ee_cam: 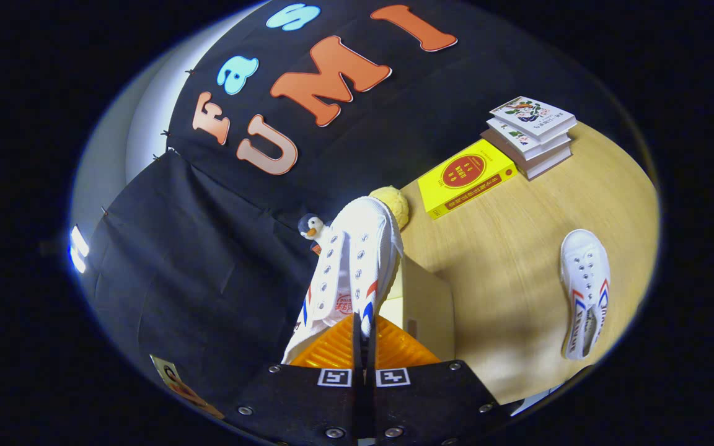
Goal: Open the storage box then place both shoes into the box .Put the left shoe in first, then the right shoe, with the right side of both shoes facing outward in a uniform manner.
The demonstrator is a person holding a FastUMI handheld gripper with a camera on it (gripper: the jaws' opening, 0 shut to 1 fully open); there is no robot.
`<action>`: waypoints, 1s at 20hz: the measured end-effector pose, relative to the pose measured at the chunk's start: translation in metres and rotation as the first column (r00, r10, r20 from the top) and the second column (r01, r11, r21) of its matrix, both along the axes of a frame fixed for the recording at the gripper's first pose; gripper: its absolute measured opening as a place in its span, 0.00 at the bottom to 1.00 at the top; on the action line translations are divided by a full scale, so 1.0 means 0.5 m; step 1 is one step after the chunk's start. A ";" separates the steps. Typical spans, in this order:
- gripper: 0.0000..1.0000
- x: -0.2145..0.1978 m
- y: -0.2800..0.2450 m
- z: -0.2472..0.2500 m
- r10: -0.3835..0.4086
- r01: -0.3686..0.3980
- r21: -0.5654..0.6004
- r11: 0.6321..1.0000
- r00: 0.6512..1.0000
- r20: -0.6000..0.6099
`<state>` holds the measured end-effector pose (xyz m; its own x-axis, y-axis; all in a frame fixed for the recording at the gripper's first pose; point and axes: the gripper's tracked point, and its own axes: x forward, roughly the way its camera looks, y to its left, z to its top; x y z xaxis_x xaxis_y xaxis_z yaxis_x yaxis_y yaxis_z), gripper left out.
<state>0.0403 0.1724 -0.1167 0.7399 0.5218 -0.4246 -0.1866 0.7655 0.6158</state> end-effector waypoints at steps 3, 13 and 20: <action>0.00 -0.003 0.090 -0.053 0.021 -0.022 -0.028 0.999 0.999 -0.033; 0.00 0.017 0.200 -0.239 -0.005 -0.026 -0.212 0.977 0.990 -0.144; 0.00 0.013 0.223 -0.316 -0.011 -0.064 -0.359 0.931 0.979 -0.203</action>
<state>0.0471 0.2837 -0.2746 0.6093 0.3232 -0.7241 -0.1127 0.9392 0.3243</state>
